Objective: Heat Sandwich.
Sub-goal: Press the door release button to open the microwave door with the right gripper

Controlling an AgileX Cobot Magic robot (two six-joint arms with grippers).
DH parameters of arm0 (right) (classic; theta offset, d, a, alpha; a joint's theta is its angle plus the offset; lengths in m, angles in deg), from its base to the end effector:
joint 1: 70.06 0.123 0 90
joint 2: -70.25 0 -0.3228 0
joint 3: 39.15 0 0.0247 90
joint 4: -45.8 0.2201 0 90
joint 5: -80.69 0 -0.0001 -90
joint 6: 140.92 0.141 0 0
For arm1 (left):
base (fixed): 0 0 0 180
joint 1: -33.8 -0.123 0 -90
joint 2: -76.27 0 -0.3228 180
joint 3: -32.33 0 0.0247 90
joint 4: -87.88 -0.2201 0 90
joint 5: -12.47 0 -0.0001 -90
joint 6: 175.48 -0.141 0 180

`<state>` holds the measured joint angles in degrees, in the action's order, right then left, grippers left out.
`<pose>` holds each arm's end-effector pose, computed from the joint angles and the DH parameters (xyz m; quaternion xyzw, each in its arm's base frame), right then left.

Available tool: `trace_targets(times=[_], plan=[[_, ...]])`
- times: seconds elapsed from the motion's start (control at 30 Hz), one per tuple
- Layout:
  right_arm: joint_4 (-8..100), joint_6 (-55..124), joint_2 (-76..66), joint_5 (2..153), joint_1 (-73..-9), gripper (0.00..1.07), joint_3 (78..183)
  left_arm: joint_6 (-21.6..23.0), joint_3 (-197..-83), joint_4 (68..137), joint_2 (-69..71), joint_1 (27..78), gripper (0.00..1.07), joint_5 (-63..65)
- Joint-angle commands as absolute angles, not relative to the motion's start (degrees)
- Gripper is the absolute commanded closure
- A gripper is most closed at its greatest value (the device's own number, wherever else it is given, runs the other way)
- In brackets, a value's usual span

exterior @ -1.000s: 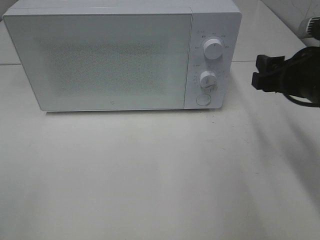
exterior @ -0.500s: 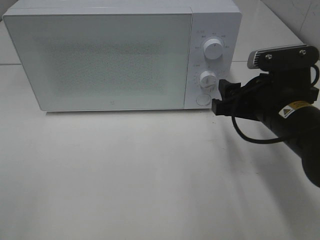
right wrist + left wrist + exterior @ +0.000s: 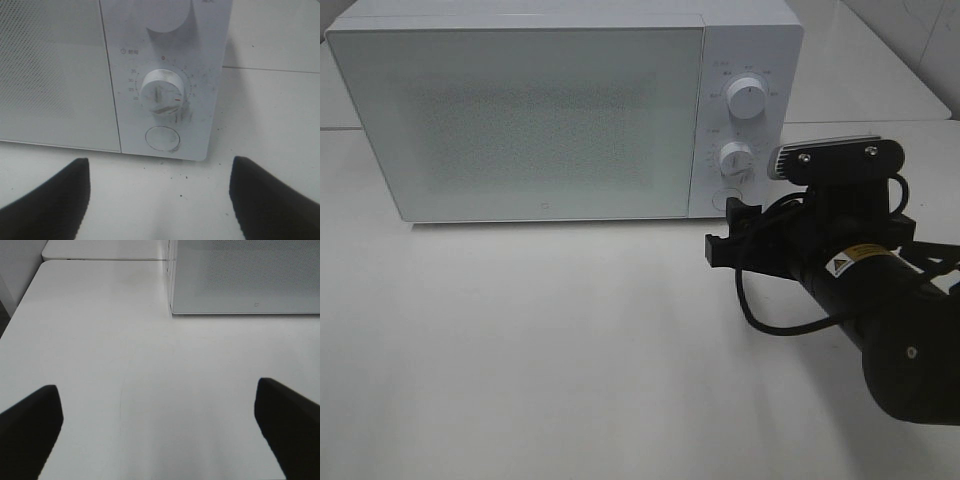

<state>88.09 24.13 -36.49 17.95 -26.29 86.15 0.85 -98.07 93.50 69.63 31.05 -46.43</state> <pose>0.2713 0.1431 0.1995 -0.0556 0.7806 0.0198 0.6222 -0.0235 -0.0130 0.2437 0.0079 0.8430 -0.0189 0.5375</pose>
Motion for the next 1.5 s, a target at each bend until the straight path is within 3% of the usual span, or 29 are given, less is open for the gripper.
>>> trace_targets(times=[0.03, 0.47, 1.17, 1.3, 1.43, 1.47, 1.5], plan=[[88.49, 24.07, -37.06, 17.32, -25.20, 0.32, 87.47, 0.85, -97.90, 93.55, 71.18, 31.05, 0.05, -46.49], [89.69, 29.97, -37.35, 17.43, -25.20, 0.32, 87.47, 0.85, -97.90, 93.55, 71.18, 31.05, 0.05, -46.49], [89.75, 99.64, -37.35, 22.08, -25.26, 0.34, 87.41, 0.85, -97.90, 93.55, 71.18, 31.05, 0.05, -46.49], [89.75, 106.75, -37.35, 23.16, -25.26, 0.40, 87.41, 0.85, -97.90, 93.55, 71.18, 31.05, 0.05, -46.49], [89.81, 108.92, -37.35, 23.11, -25.26, 0.59, 87.41, 0.85, -97.90, 93.55, 71.18, 31.05, 0.05, -46.49], [89.81, 108.92, -37.35, 23.11, -25.26, 0.59, 87.41, 0.85, -97.90, 93.55, 71.18, 31.05, 0.05, -46.49], [89.81, 108.92, -37.35, 23.16, -25.26, 0.71, 87.41, 0.85, -97.90, 93.55, 71.18, 31.05, 0.05, -46.49]])
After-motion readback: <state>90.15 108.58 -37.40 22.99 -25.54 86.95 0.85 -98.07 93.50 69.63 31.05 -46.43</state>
